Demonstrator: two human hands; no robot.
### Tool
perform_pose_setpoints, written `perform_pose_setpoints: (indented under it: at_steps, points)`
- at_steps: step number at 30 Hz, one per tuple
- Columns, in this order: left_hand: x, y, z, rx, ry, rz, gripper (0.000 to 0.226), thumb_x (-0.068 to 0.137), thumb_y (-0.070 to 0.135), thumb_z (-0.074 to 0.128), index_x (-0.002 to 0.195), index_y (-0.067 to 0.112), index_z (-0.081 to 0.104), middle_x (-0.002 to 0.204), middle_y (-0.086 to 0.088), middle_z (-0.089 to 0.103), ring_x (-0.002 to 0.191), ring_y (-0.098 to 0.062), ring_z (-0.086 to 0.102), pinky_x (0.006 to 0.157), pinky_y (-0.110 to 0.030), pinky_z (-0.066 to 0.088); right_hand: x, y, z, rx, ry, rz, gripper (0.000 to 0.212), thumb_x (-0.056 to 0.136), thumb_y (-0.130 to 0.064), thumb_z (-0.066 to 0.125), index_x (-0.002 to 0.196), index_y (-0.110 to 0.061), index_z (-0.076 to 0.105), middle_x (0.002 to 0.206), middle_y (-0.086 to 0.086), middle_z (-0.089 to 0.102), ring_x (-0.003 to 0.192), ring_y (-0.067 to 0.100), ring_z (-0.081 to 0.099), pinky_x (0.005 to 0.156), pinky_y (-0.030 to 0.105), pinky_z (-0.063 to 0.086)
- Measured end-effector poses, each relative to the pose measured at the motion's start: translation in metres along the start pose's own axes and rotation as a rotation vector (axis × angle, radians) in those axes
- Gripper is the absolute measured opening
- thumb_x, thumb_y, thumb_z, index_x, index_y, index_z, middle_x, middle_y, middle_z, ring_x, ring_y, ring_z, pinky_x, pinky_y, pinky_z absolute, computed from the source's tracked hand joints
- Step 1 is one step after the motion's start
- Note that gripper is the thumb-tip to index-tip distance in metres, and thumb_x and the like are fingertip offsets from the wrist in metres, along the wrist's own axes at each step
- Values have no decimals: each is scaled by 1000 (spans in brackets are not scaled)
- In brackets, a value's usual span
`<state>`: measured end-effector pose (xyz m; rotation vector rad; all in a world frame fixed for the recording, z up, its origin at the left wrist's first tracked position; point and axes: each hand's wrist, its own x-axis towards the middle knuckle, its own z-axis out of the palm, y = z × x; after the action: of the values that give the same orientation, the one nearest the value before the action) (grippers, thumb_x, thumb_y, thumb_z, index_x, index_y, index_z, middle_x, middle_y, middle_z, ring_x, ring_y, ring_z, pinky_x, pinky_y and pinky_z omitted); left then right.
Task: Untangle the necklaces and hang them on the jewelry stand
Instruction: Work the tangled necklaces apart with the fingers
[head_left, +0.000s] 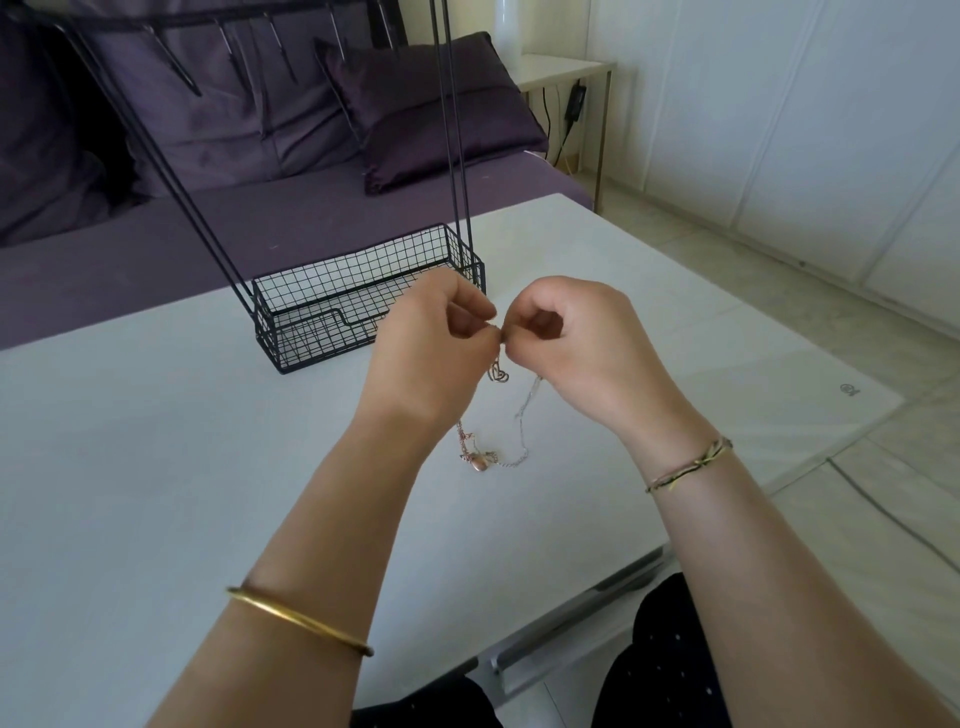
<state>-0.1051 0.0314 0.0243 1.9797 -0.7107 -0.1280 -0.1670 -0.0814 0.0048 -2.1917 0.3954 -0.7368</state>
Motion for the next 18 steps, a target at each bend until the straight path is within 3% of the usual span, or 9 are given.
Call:
perform_pose_setpoints:
  at_steps: [7, 10, 13, 18]
  points:
    - [-2, 0, 3, 115, -3, 81, 18, 84, 2, 57, 81, 19, 60, 72, 2, 63, 71, -20, 63, 68, -40, 55, 1, 1, 0, -80, 47, -79, 4, 69, -8, 65, 69, -11, 63, 66, -1, 57, 66, 19, 54, 60, 36, 47]
    - [-3, 1, 3, 131, 0, 144, 16, 85, 3, 56, 81, 18, 59, 73, 3, 63, 73, -21, 63, 69, -43, 54, 1, 0, -3, 154, 14, 72, 4, 71, -2, 63, 69, -5, 65, 59, -2, 54, 56, 10, 45, 54, 25, 37]
    - [-2, 2, 4, 123, -19, 179, 18, 86, 1, 54, 81, 18, 57, 75, 3, 63, 77, -21, 63, 72, -45, 54, 2, 0, -8, 481, -35, 336, 13, 75, 0, 60, 64, -6, 64, 58, 1, 56, 53, 9, 44, 52, 22, 35]
    - [-2, 3, 5, 50, -21, 147, 15, 90, 1, 53, 84, 15, 56, 75, 4, 62, 68, -7, 62, 67, -32, 54, 4, -1, -10, 734, -132, 532, 24, 80, 2, 57, 59, -8, 59, 53, 2, 51, 50, 11, 39, 48, 19, 30]
